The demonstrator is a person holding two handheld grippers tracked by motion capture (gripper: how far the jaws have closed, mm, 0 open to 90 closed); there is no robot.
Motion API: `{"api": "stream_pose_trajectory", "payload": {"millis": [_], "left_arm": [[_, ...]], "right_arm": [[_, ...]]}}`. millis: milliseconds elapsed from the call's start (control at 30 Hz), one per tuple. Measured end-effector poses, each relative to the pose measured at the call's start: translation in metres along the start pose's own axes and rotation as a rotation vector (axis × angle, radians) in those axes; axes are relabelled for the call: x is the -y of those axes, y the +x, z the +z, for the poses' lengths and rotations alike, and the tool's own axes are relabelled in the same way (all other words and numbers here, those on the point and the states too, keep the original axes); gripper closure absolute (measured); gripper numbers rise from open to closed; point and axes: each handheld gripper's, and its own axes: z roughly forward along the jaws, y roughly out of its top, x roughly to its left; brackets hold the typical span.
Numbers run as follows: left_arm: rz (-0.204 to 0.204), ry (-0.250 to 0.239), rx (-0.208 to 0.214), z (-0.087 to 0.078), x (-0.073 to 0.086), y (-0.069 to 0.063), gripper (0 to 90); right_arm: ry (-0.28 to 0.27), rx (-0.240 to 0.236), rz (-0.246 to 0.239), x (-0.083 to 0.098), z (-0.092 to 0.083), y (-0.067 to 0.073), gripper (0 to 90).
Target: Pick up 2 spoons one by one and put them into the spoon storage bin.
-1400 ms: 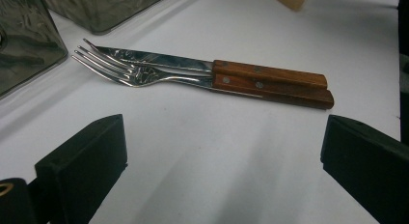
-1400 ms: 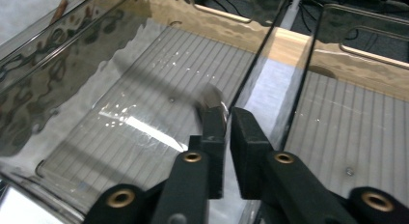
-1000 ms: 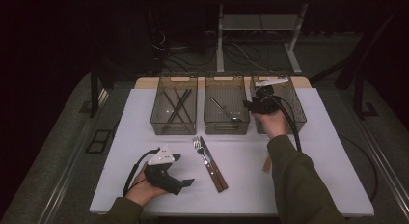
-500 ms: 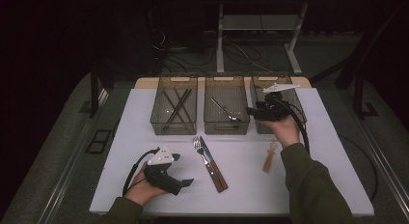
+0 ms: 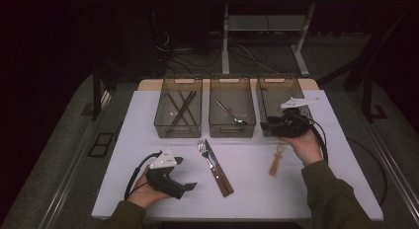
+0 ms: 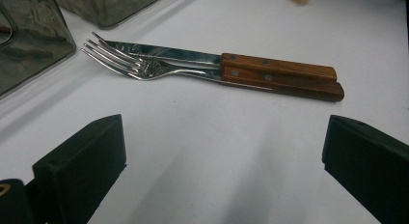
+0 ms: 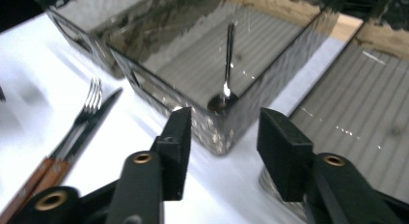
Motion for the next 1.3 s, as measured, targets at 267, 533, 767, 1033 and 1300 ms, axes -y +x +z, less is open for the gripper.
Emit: {"api": "stream_pose_trajectory", "payload": {"millis": [267, 533, 767, 1033, 1300], "left_arm": [[0.018, 0.012, 0.000, 0.000, -0.001, -0.001, 0.9], [0.027, 0.017, 0.001, -0.001, -0.001, -0.001, 0.9], [0.029, 0.018, 0.000, 0.000, -0.001, -0.002, 0.9], [0.031, 0.021, 0.001, 0.000, -0.001, -0.002, 0.9], [0.031, 0.025, 0.004, 0.001, -0.001, -0.002, 1.0]], "right_arm": [[0.064, 0.018, -0.028, 0.022, -0.008, -0.009, 72.1], [0.138, 0.009, -0.064, 0.039, -0.008, -0.011, 88.6], [0.197, 0.014, -0.082, 0.048, 0.002, -0.011, 89.4], [0.265, 0.033, -0.112, 0.055, 0.016, -0.010, 89.4], [0.295, 0.053, -0.129, 0.058, 0.021, -0.011, 89.4]]}}
